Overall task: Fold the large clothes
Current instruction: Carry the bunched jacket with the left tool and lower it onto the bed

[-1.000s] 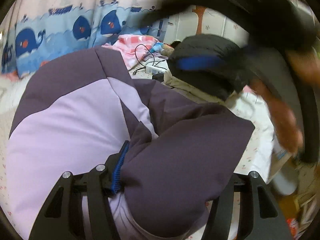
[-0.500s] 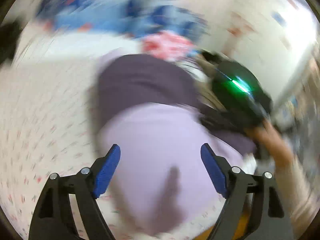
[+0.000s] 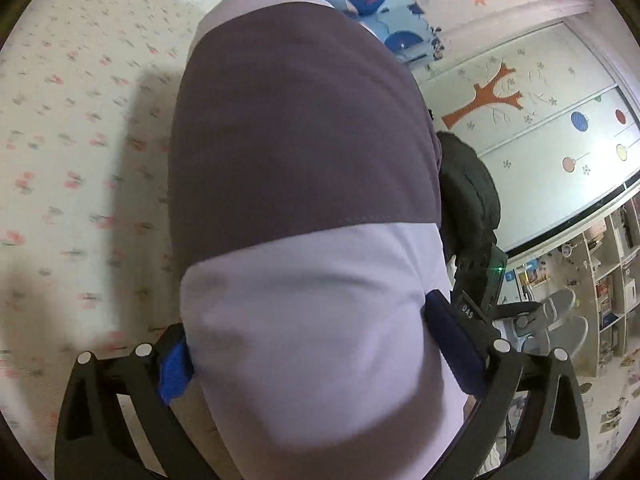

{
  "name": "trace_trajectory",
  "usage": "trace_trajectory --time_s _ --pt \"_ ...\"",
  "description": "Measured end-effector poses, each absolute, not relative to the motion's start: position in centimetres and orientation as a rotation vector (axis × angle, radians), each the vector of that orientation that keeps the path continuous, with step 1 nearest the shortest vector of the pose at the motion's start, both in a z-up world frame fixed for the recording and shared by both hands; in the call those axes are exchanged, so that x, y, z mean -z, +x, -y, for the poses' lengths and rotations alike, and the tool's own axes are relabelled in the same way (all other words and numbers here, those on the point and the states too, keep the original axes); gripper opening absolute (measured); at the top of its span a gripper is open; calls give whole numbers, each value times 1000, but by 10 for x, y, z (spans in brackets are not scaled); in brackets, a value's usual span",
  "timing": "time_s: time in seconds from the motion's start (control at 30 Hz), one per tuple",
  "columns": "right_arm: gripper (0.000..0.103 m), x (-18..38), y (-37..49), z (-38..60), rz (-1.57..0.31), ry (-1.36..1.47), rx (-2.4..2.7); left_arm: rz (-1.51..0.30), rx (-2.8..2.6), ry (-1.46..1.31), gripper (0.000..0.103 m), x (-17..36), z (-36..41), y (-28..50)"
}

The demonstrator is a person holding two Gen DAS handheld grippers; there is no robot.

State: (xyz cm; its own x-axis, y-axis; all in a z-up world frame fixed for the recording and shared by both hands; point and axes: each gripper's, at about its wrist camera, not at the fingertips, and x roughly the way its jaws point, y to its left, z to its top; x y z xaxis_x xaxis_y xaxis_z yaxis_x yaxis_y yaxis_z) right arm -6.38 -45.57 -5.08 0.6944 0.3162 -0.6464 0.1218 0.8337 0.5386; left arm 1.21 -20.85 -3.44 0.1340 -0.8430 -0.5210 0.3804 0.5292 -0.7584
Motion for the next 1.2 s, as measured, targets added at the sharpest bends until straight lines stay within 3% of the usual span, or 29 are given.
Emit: trace_trajectory --time_s 0.13,0.3,0.43,0.53,0.7,0.77,0.87,1.07,1.13,1.2 --pt "97 49 -24 375 -807 609 -257 -1057 846 -510 97 15 138 27" --pt "97 44 35 225 -876 470 -466 -1029 608 -436 97 -20 -3 27" --pt "97 50 54 158 -935 239 -477 -1187 438 -467 97 15 -80 36" --pt "97 55 52 163 -972 192 -462 -1150 408 -442 97 12 -82 25" --pt "97 69 28 187 -1013 194 -405 -790 316 -505 97 -51 -81 18" --pt "97 72 22 190 -1042 205 -407 -823 394 -464 97 -47 -56 29" --pt "97 53 20 197 -1059 150 -357 -918 275 -135 97 -10 -3 44" --pt "97 -35 69 176 -874 68 -238 -918 286 -169 98 1 -13 46" --pt "97 -21 106 165 -888 71 -179 -906 284 -162 98 3 -14 47" --pt "97 42 144 173 -965 114 -140 -905 283 -179 97 3 -24 48"
